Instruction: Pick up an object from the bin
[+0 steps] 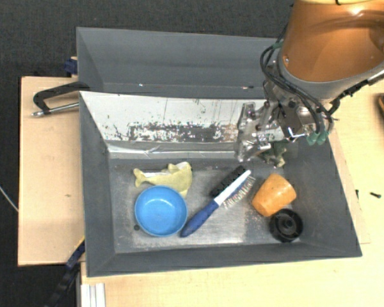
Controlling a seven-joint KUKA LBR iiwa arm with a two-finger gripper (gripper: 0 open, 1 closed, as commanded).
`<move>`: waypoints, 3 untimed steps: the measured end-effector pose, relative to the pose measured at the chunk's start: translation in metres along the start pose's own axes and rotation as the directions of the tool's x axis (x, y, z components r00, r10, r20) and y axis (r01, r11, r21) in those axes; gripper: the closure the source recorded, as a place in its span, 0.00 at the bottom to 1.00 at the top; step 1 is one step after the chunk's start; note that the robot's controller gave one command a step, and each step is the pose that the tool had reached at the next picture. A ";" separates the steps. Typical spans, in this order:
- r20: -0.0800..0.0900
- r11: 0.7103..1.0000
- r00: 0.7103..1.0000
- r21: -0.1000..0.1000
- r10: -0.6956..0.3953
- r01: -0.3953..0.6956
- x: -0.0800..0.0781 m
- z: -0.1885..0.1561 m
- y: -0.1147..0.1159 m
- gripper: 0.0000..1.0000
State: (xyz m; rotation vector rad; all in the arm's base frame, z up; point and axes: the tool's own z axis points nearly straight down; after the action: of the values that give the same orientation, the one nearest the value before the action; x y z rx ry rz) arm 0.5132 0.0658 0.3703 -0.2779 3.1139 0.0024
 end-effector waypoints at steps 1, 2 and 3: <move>-0.020 0.972 0.972 -0.006 -0.234 0.234 -0.011 0.218 0.039 1.00; -0.009 0.977 0.977 -0.003 -0.215 0.215 -0.014 0.206 0.033 1.00; -0.009 0.977 0.977 -0.004 -0.214 0.214 -0.013 0.206 0.033 0.00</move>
Offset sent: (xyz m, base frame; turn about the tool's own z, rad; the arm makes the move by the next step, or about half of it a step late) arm 0.0080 0.0393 -0.2141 -0.2355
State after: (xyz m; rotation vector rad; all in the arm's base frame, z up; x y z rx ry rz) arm 0.5238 0.1008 0.1644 -0.6133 3.0756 0.0025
